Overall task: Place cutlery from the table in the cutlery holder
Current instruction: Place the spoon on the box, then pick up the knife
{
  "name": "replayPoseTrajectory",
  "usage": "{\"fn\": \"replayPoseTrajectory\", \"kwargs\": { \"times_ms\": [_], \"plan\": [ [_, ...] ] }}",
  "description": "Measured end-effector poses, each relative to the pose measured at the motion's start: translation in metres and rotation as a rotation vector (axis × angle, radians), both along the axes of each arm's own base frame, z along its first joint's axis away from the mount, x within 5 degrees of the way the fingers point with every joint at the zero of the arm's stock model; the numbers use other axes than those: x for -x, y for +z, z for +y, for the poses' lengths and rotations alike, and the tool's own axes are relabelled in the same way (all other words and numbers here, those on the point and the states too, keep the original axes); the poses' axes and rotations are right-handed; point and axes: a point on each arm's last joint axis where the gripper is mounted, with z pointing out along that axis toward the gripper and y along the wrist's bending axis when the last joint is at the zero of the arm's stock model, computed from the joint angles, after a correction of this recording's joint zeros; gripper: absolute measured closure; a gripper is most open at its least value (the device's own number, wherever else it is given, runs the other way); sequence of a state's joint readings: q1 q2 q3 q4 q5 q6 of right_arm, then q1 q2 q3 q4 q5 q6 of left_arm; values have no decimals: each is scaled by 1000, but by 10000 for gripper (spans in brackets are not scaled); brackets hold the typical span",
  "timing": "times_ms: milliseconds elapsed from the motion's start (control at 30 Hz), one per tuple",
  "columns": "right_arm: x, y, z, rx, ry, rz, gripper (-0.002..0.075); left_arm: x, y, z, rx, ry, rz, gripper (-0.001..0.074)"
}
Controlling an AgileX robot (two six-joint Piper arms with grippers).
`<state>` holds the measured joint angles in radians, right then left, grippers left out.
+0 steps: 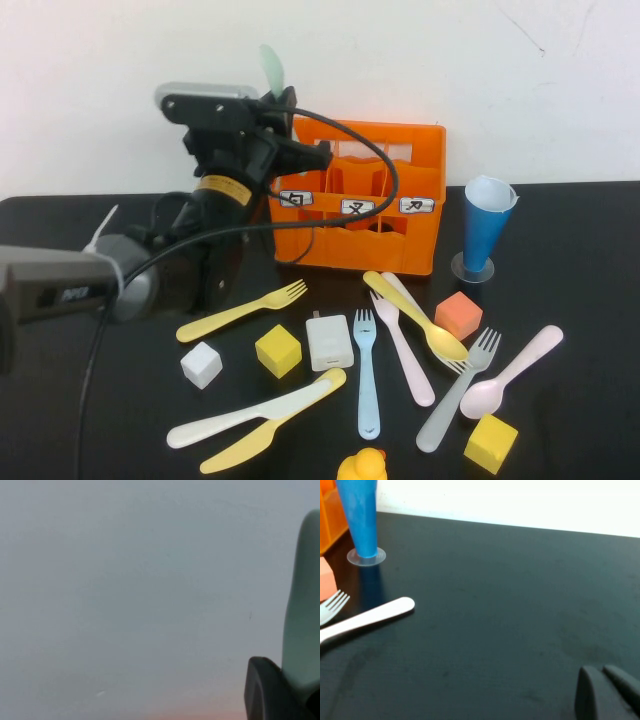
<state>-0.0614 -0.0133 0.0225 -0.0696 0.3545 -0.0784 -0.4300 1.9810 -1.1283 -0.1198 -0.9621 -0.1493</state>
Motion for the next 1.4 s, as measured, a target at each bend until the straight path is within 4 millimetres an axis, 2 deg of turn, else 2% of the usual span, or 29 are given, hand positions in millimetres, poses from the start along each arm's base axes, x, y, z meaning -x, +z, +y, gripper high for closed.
{"fn": "replayPoseTrajectory", "kwargs": {
  "times_ms": [200,433,600,700,800,933,1033,1233,1400],
  "plan": [
    [0,0,0,0,0,0,729,-16,-10,-9,-88,-10,17,678],
    [0,0,0,0,0,0,729,-17,-22,-10,-115,-17,88,482],
    [0,0,0,0,0,0,729,-17,-20,-10,-115,-17,84,441],
    [0,0,0,0,0,0,729,-13,-3,-8,-104,-17,63,440],
    [0,0,0,0,0,0,729,-1,28,-3,-91,-19,39,484],
    [0,0,0,0,0,0,729,30,76,10,-101,-29,45,667],
    [0,0,0,0,0,0,729,56,94,20,-157,-47,85,715],
    [0,0,0,0,0,0,729,106,102,38,-420,-111,289,733],
    [0,0,0,0,0,0,729,136,102,54,-518,-113,513,734]
  ]
}}
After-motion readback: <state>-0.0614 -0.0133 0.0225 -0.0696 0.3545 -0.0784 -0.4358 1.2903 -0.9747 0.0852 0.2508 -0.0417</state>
